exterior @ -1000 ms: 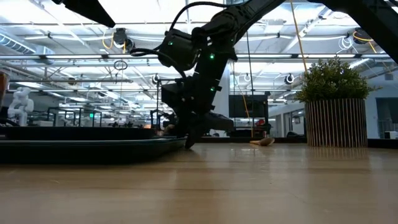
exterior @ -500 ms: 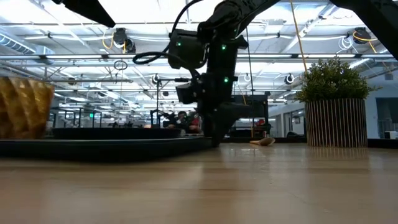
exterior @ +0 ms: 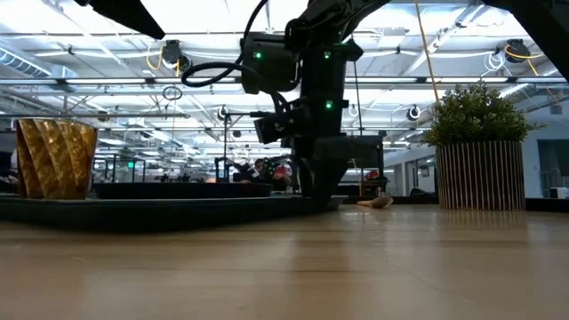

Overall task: Pick and place plate/cup/fork/spoon on tray
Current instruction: Move the black tray to the center of the table

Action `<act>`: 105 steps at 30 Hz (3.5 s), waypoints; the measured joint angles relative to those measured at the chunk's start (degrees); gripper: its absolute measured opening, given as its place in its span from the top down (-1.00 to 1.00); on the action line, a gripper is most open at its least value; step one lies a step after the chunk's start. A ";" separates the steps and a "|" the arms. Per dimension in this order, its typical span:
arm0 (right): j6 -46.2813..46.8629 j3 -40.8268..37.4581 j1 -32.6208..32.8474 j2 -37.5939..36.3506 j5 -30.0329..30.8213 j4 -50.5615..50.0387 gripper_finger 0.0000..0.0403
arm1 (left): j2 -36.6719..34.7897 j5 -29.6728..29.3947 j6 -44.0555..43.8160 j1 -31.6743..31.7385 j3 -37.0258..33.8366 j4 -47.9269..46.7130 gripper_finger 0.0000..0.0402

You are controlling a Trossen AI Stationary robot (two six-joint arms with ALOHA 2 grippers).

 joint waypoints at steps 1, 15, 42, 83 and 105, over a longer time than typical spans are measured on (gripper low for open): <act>0.59 0.00 0.41 0.00 -0.03 -0.17 0.26 | 0.00 0.00 0.00 0.00 0.00 0.00 0.04; 20.35 0.00 5.55 -0.09 -3.03 -3.24 0.26 | 0.00 0.00 -0.13 0.00 0.00 0.00 0.04; 55.74 0.02 16.92 -0.09 -12.11 -0.74 0.26 | 0.00 -0.63 4.31 0.28 0.00 1.57 0.04; 62.19 0.00 22.35 0.00 -9.20 4.85 0.27 | 0.02 3.95 -6.85 -4.58 -2.08 0.66 0.04; 53.62 -0.02 24.72 0.02 -7.01 5.20 0.27 | 0.02 4.33 -8.96 -6.80 -4.39 0.83 0.04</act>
